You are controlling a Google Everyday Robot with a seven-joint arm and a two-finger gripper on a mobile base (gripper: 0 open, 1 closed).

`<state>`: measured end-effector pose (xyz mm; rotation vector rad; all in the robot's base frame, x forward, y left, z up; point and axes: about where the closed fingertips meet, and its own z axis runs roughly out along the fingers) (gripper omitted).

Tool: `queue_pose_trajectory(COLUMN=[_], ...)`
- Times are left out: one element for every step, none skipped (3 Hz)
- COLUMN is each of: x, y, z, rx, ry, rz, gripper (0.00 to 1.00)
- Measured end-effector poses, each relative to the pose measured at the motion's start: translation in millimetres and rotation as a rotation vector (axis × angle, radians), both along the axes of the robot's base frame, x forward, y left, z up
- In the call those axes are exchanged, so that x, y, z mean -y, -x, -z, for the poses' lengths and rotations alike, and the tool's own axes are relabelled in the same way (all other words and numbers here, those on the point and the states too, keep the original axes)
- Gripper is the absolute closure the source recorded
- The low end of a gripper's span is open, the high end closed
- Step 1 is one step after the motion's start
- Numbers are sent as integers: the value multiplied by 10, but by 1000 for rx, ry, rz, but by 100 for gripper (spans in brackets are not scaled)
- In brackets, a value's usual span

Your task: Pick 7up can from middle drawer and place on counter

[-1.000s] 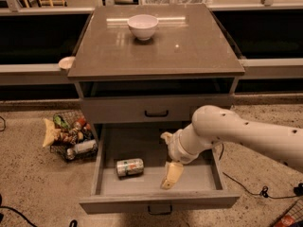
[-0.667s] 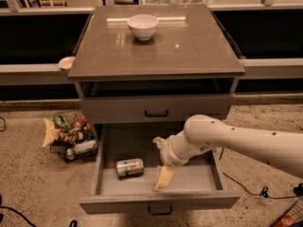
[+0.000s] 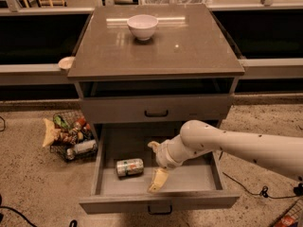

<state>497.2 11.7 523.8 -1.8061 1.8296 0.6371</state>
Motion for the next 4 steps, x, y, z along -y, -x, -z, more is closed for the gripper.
queue_pose_trajectory(x=[-14, -109, -248, -404], y=[-81, -277, -488, -616], z=[186, 385, 657, 918], rx=[-2, 25, 62, 82], ry=[21, -20, -61, -63], rz=[14, 0, -35, -56], gripper=[0, 0, 0, 0])
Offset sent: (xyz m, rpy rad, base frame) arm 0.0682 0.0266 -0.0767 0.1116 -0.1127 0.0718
